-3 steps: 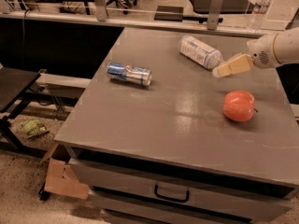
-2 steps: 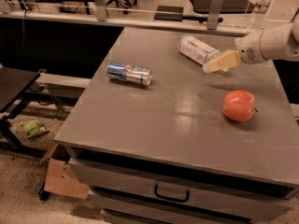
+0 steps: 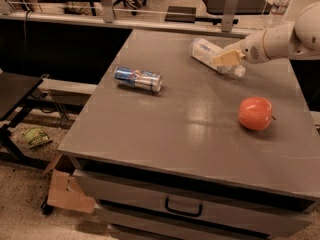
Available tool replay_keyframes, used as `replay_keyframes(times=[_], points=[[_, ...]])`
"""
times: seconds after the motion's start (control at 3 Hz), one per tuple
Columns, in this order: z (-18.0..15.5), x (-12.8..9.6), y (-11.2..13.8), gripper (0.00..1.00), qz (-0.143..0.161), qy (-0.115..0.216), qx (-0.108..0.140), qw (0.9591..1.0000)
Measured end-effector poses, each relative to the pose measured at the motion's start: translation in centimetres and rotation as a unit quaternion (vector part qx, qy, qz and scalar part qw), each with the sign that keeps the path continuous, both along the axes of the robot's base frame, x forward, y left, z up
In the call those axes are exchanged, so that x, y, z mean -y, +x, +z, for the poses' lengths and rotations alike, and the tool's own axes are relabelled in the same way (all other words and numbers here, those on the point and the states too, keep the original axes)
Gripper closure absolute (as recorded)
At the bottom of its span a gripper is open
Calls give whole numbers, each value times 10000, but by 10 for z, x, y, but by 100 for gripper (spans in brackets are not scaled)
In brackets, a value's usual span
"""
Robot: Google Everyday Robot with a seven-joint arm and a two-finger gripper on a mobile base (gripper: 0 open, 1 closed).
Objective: Pick blue plastic bottle
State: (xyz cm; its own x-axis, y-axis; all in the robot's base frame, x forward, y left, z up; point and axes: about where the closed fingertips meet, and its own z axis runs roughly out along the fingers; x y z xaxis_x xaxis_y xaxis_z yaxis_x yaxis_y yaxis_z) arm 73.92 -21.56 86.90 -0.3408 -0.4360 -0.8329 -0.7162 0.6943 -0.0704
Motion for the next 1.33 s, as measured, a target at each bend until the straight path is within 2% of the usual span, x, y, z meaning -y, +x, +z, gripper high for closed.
replay_keyframes(times=[0.33, 0.67, 1.0, 1.33], points=[[-1, -3, -3, 80, 57, 80, -10, 10000], [10, 0, -10, 100, 112, 220, 114, 9996], [53, -3, -34, 100, 504, 117, 455, 9976], [88, -23, -67, 100, 1460, -400, 917, 9842]])
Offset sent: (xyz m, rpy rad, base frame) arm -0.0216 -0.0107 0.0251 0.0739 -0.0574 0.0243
